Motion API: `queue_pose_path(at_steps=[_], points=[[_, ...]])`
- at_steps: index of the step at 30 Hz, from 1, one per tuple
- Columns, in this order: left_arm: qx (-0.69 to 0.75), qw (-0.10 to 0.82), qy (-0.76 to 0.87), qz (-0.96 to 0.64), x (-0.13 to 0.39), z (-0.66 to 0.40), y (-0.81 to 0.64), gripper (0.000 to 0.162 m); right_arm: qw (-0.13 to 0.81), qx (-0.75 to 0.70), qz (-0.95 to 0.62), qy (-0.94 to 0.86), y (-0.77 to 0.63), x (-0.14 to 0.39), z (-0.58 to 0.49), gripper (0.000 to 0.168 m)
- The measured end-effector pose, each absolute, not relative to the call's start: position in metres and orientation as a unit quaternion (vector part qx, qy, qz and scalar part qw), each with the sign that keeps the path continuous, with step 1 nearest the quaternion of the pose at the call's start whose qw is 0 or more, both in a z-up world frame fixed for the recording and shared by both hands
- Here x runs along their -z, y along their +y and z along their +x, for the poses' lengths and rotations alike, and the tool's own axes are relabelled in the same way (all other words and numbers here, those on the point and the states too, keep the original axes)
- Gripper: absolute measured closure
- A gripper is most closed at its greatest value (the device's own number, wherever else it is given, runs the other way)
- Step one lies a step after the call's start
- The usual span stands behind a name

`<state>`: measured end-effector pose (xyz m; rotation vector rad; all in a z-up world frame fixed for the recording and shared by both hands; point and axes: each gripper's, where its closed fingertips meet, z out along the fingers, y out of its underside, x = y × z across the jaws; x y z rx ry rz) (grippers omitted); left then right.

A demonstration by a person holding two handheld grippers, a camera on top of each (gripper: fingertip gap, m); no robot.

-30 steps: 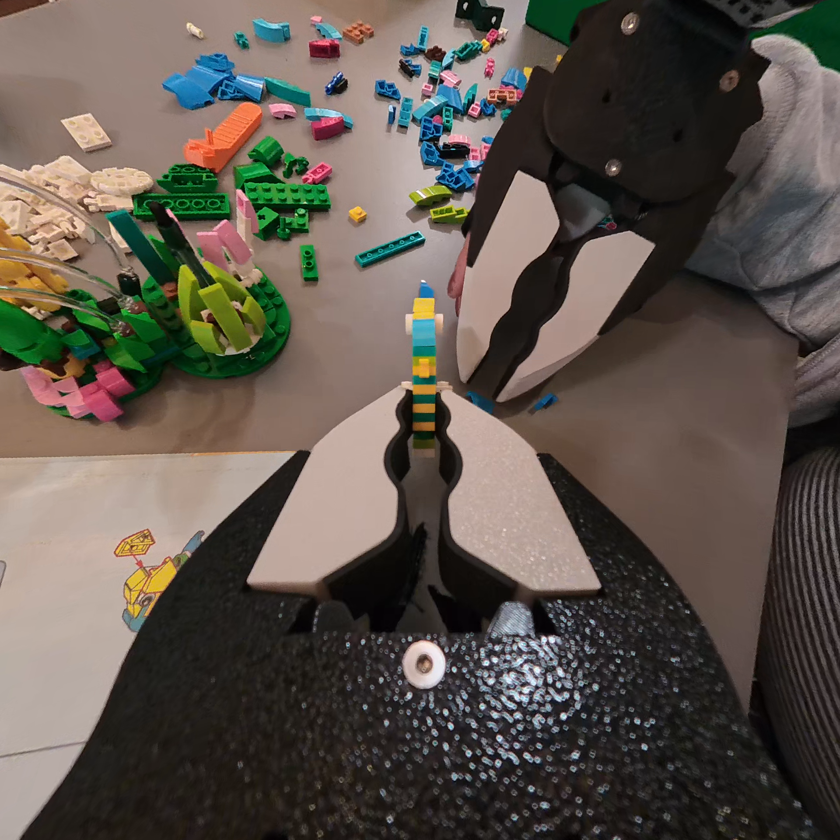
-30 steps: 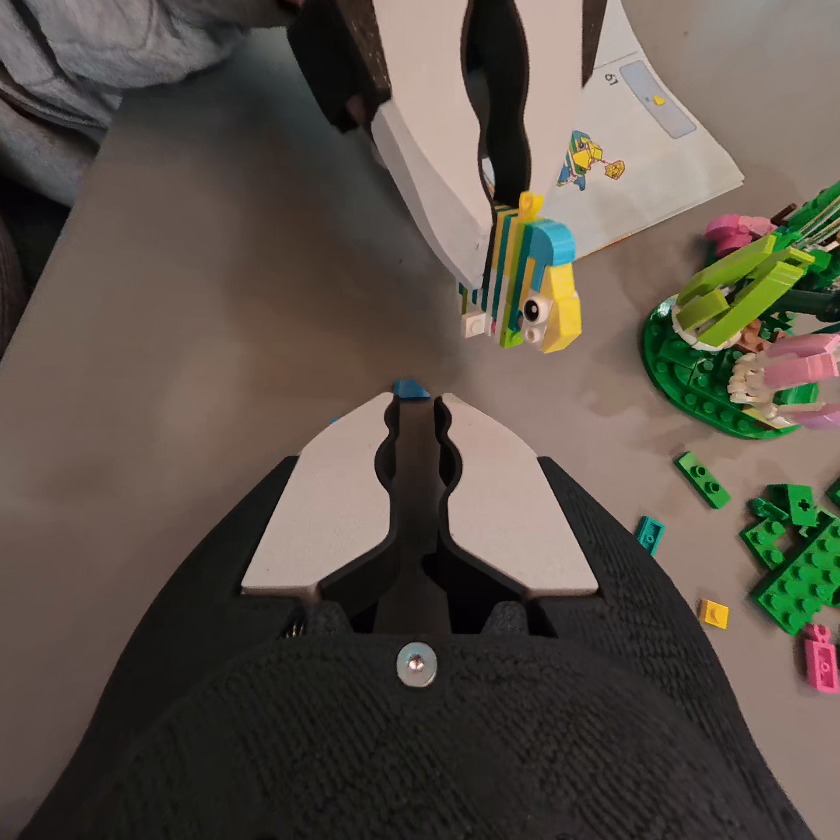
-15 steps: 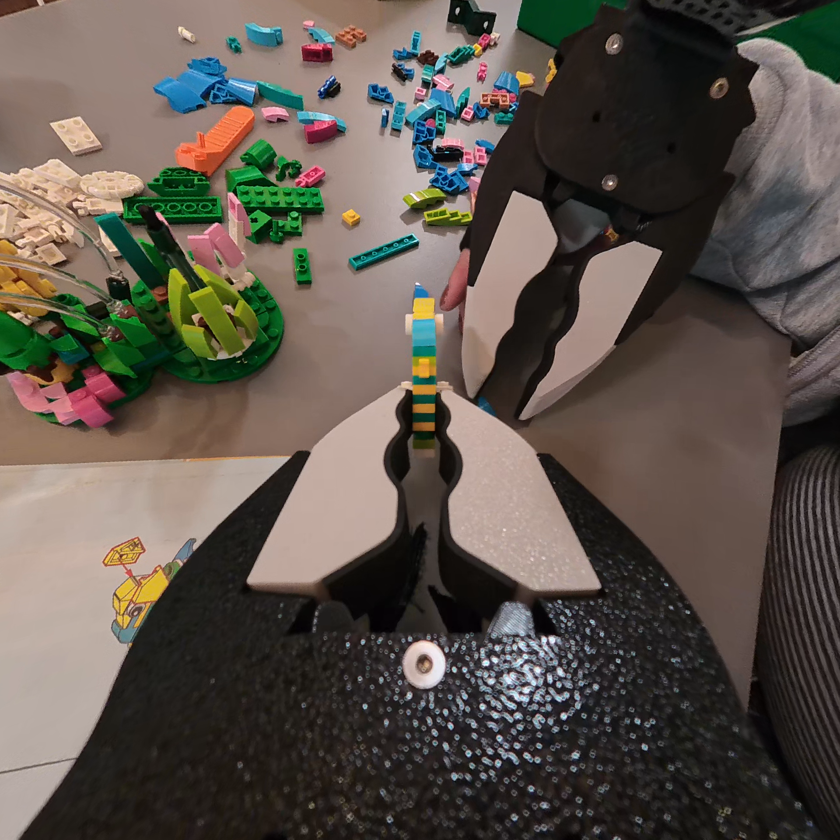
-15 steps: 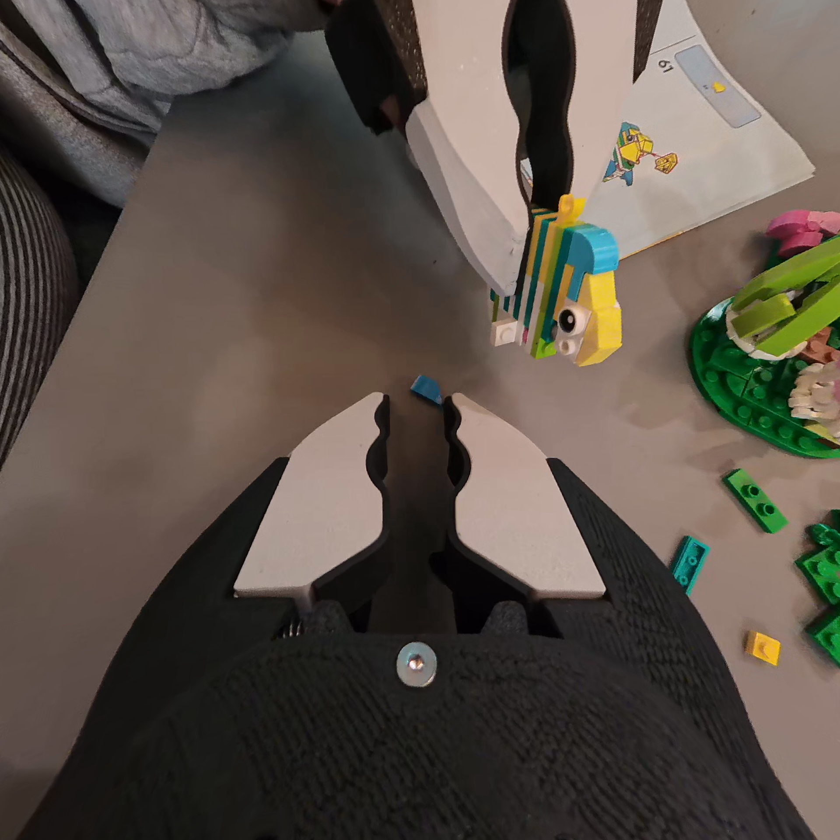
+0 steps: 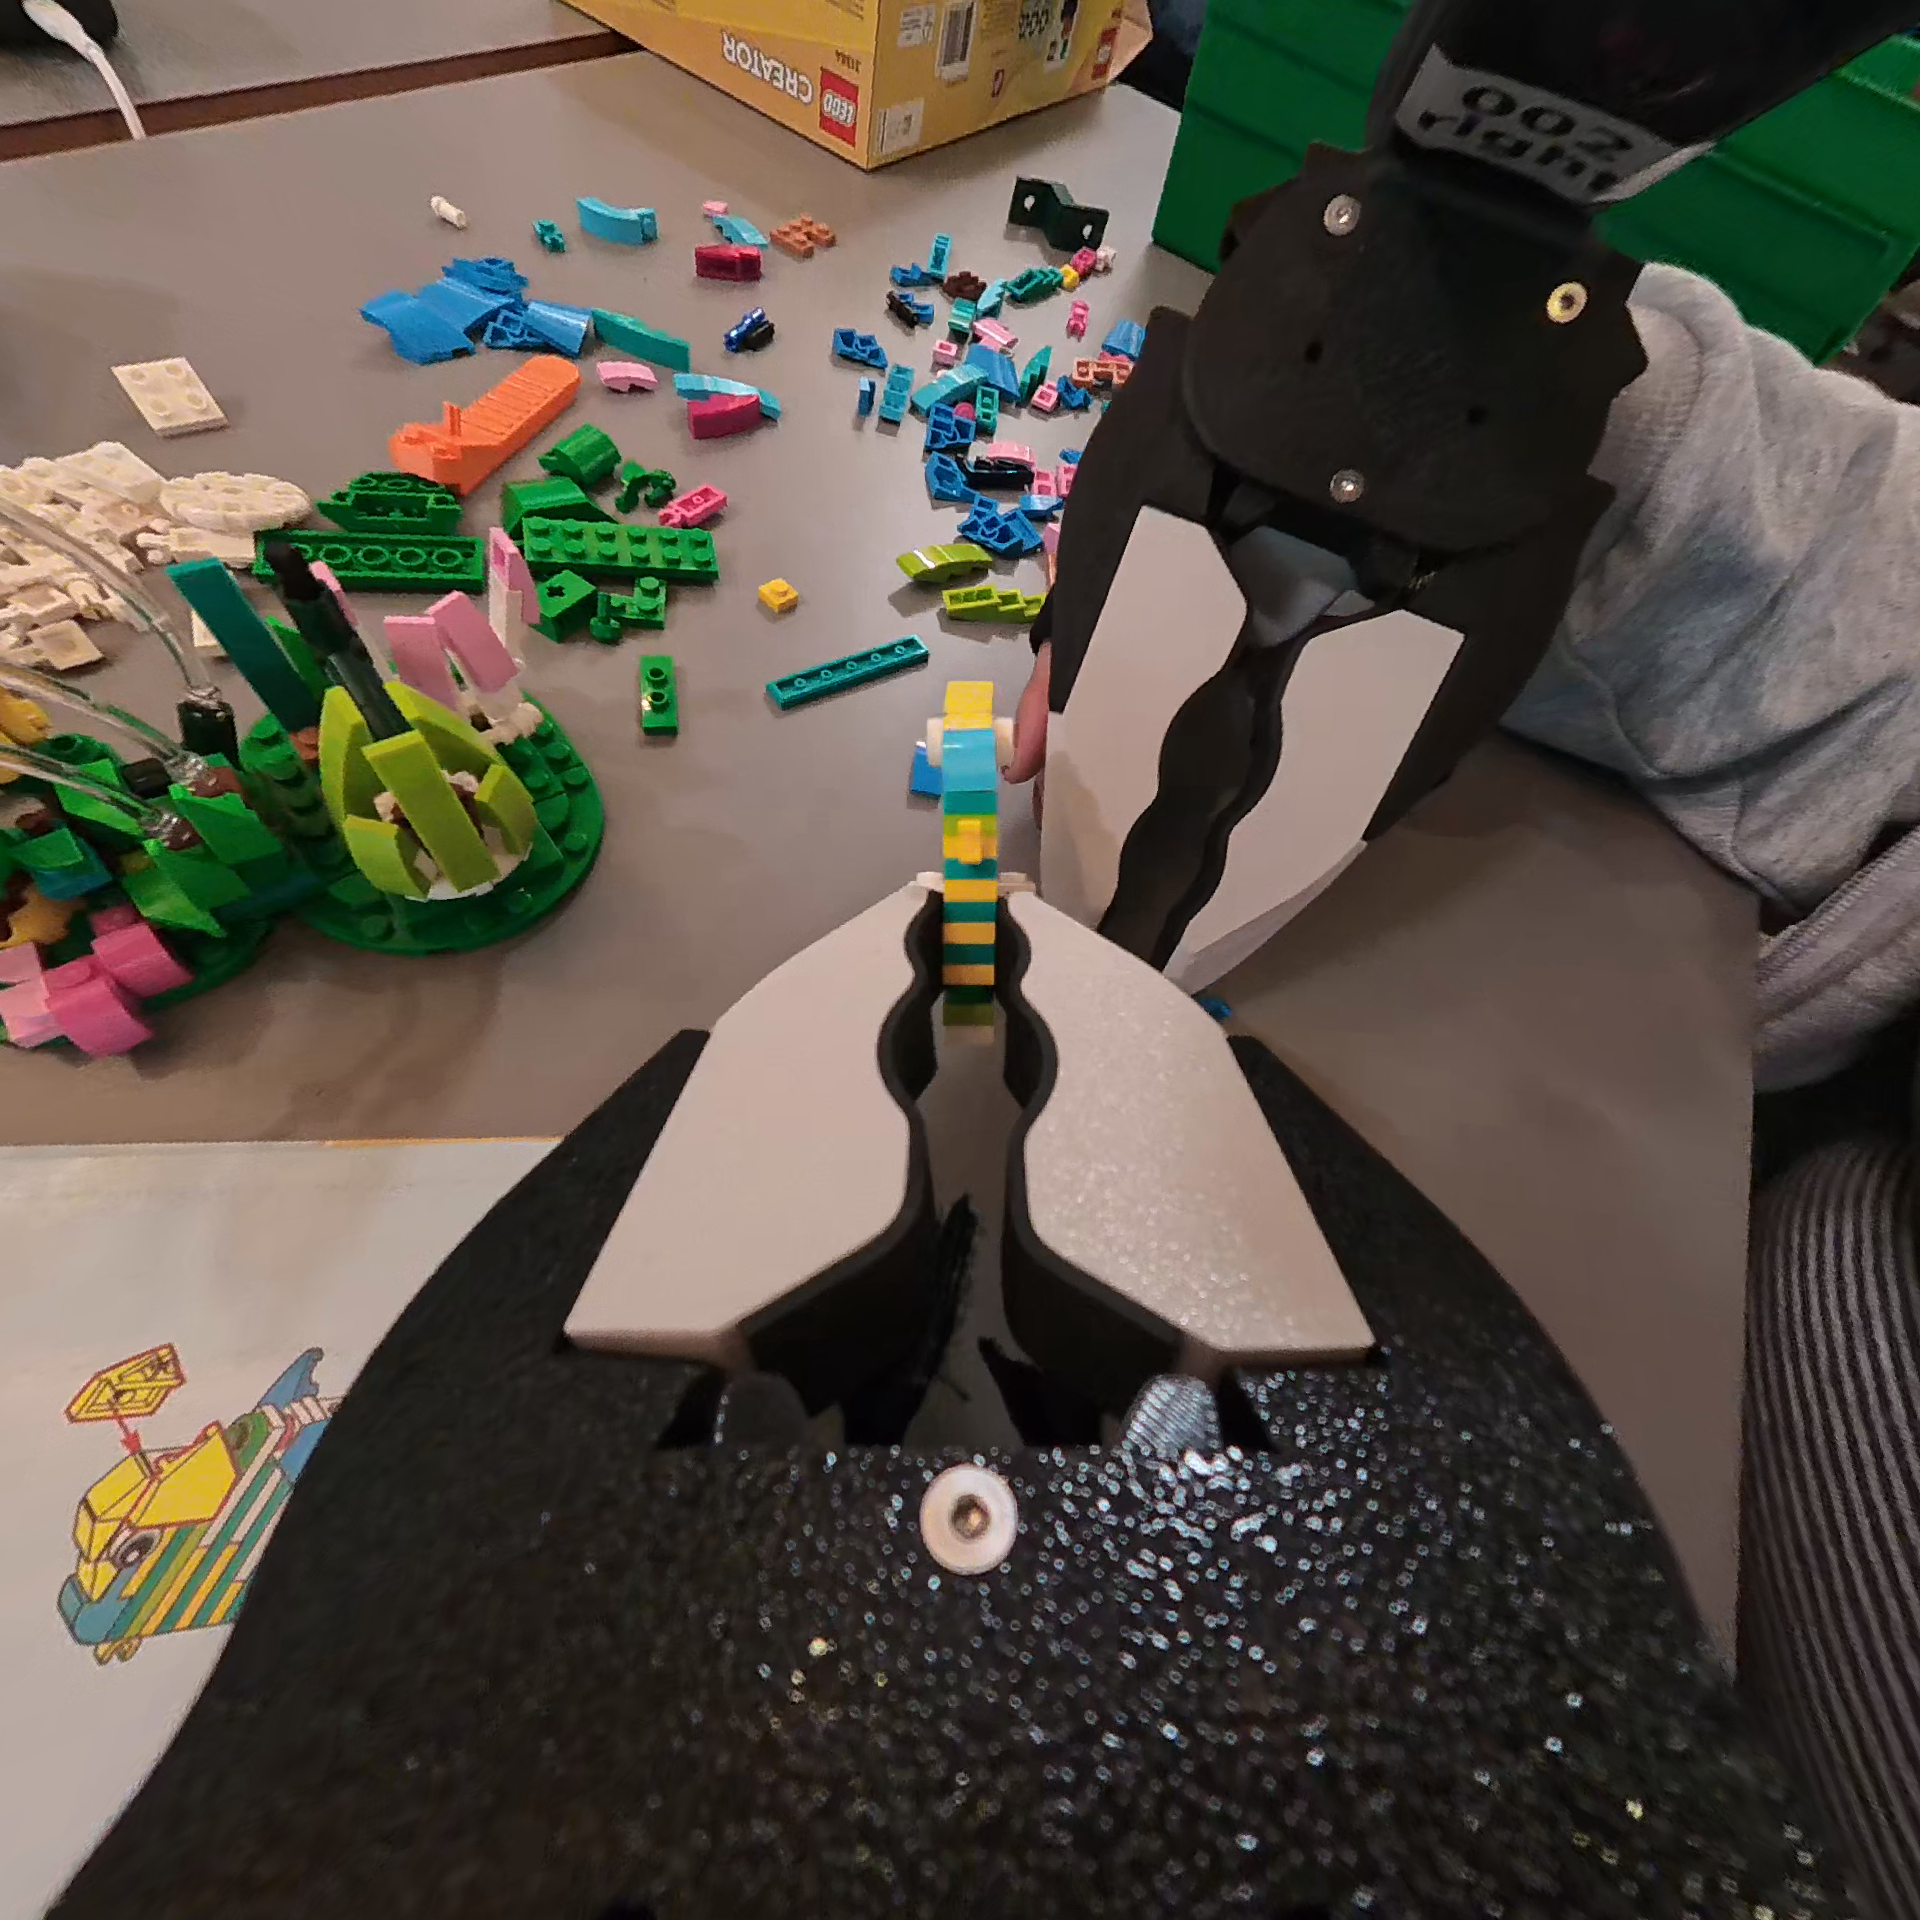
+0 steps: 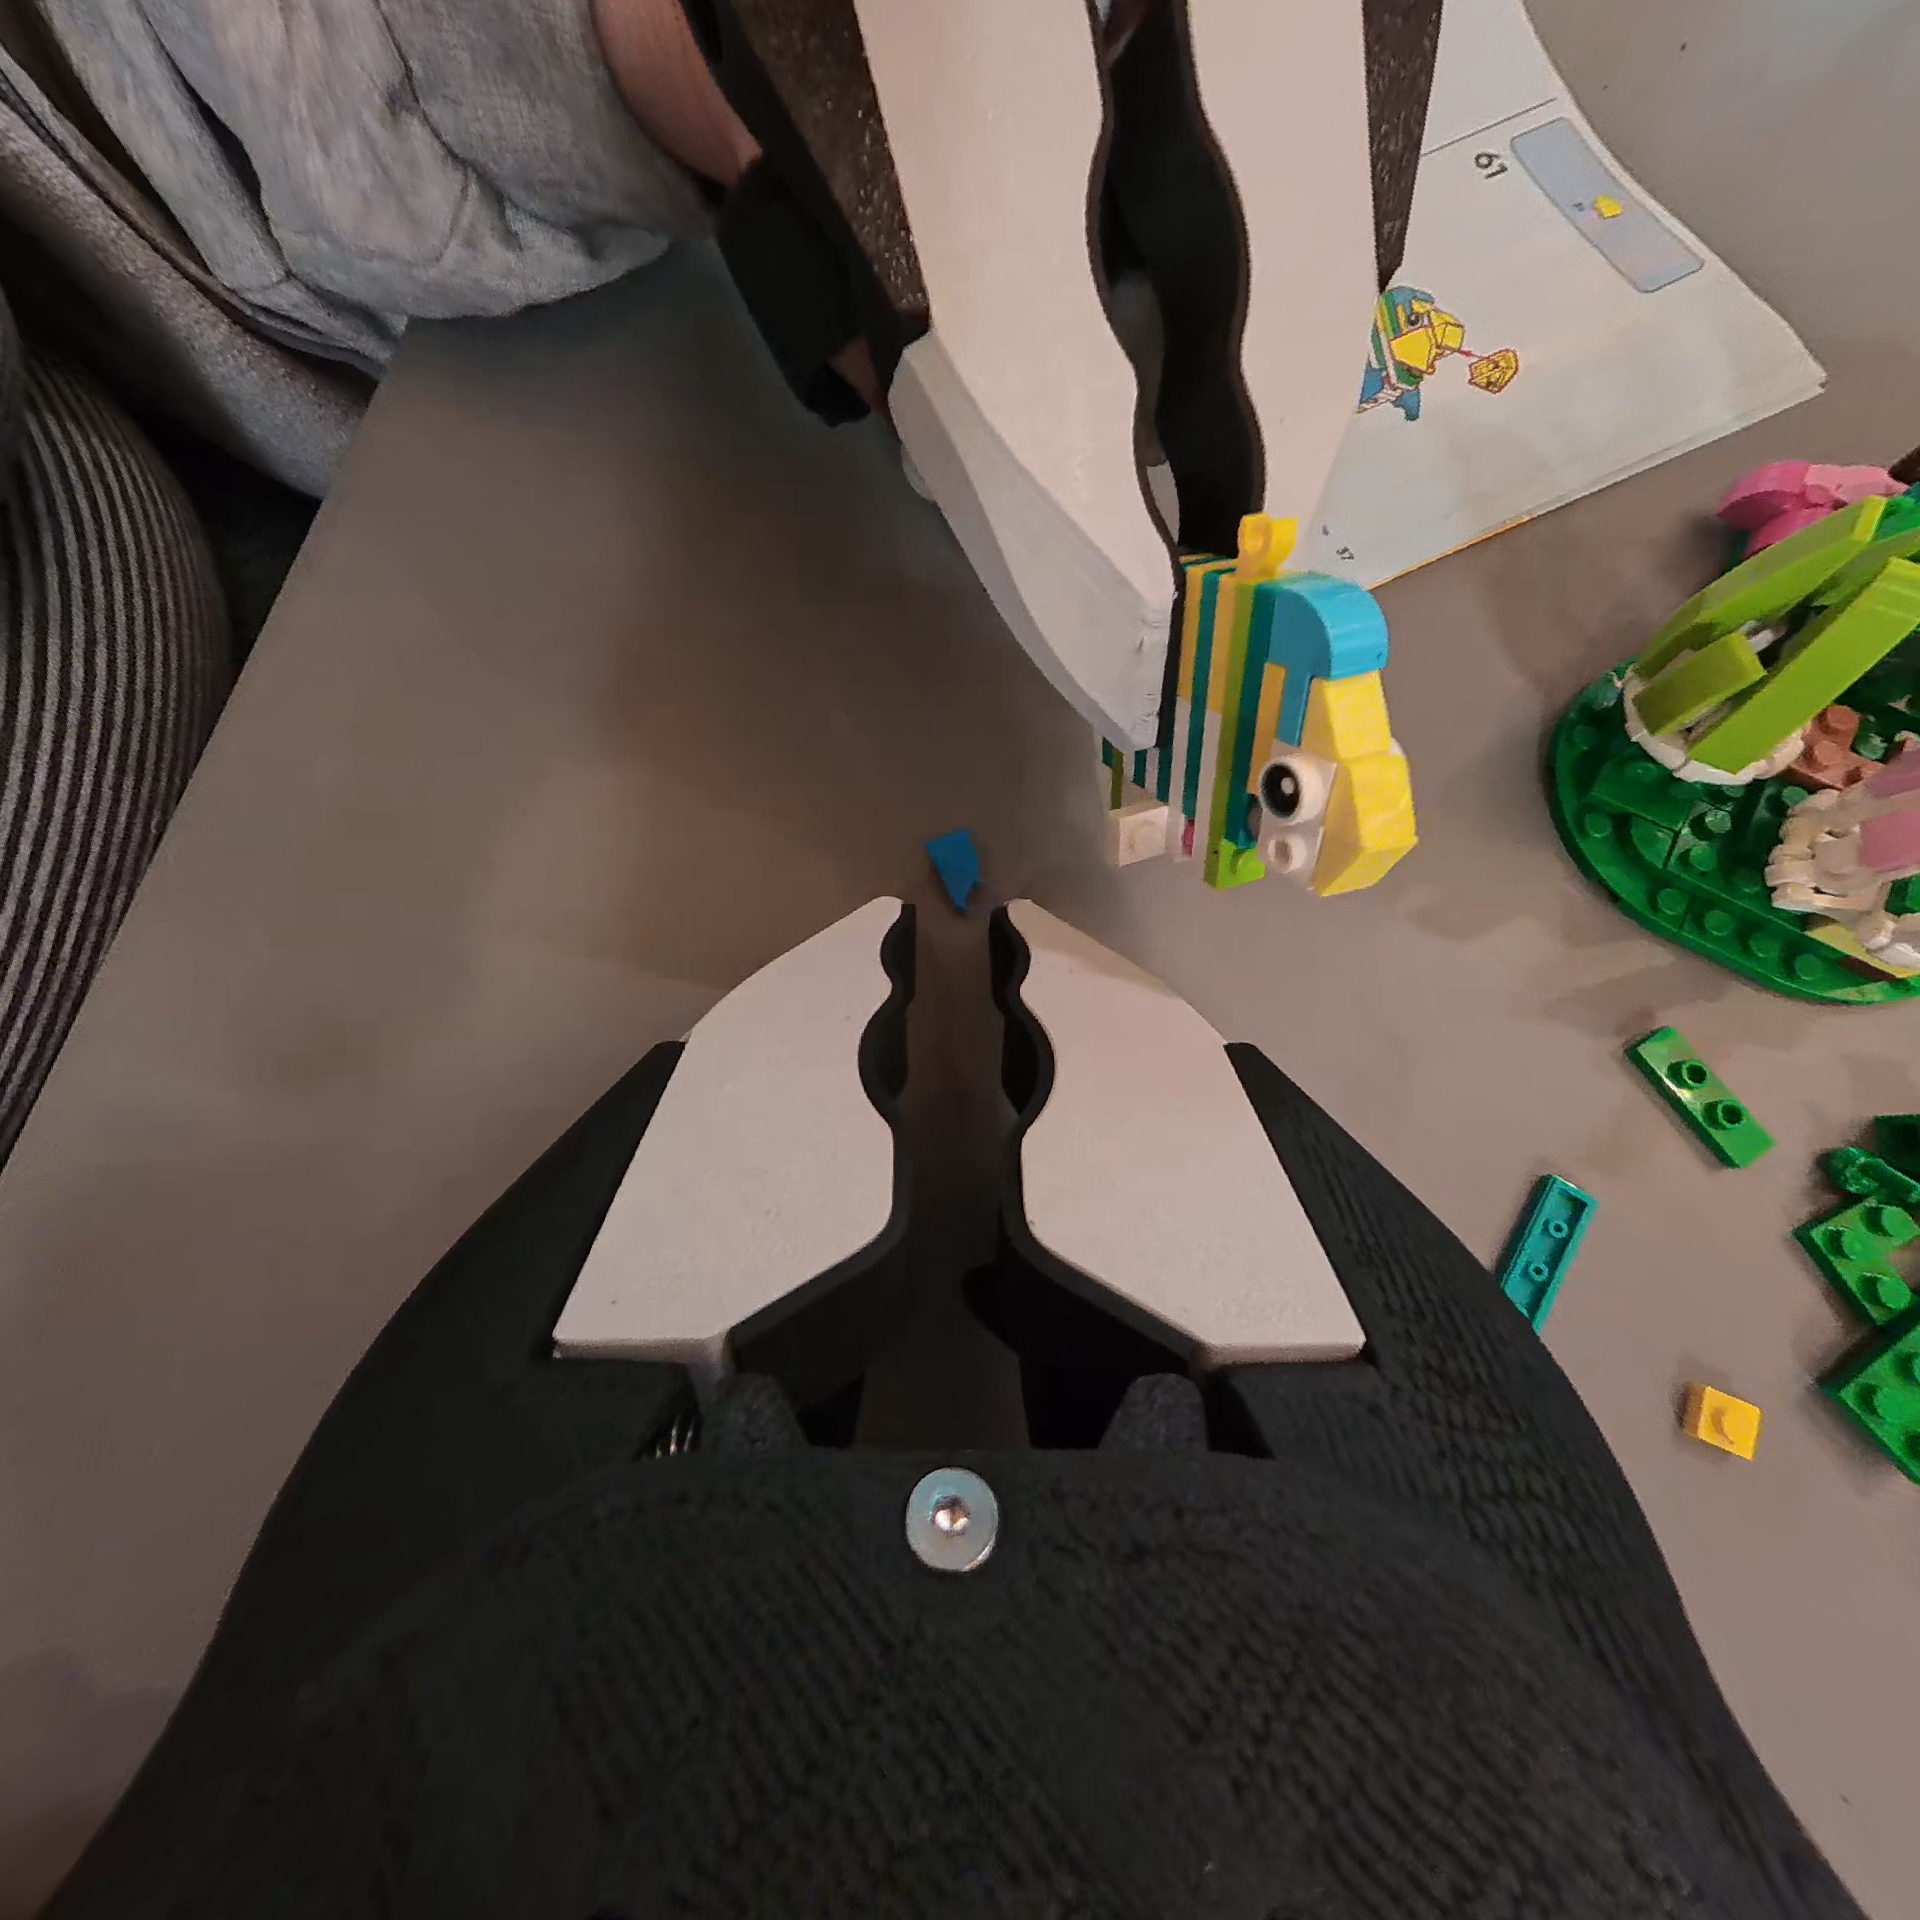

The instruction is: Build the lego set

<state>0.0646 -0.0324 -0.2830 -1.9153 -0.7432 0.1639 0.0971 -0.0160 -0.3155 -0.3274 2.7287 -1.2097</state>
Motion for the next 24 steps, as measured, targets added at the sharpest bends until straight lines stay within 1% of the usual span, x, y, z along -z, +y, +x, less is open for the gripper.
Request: queue_pose_path(at_steps=[7,10,12,13,24], points=[[-0.074,0.521,-0.316,-0.790,0.281,0.062,-0.036,0.154,0.053,0.410,-0.130,0.901,-0.016,0.316,0.097,0.156],[-0.077,0.518,-0.314,-0.791,0.281,0.061,-0.039,0.154,0.070,0.412,-0.126,0.900,-0.017,0.316,0.099,0.156],[-0.083,0.517,-0.308,-0.794,0.278,0.060,-0.044,0.154,0.094,0.408,-0.127,0.899,-0.014,0.316,0.104,0.163],[-0.085,0.519,-0.304,-0.794,0.276,0.060,-0.047,0.154,0.099,0.408,-0.126,0.899,-0.014,0.315,0.106,0.163],[-0.096,0.522,-0.309,-0.789,0.267,0.057,-0.065,0.154,0.077,0.411,-0.123,0.900,-0.021,0.318,0.097,0.163]])
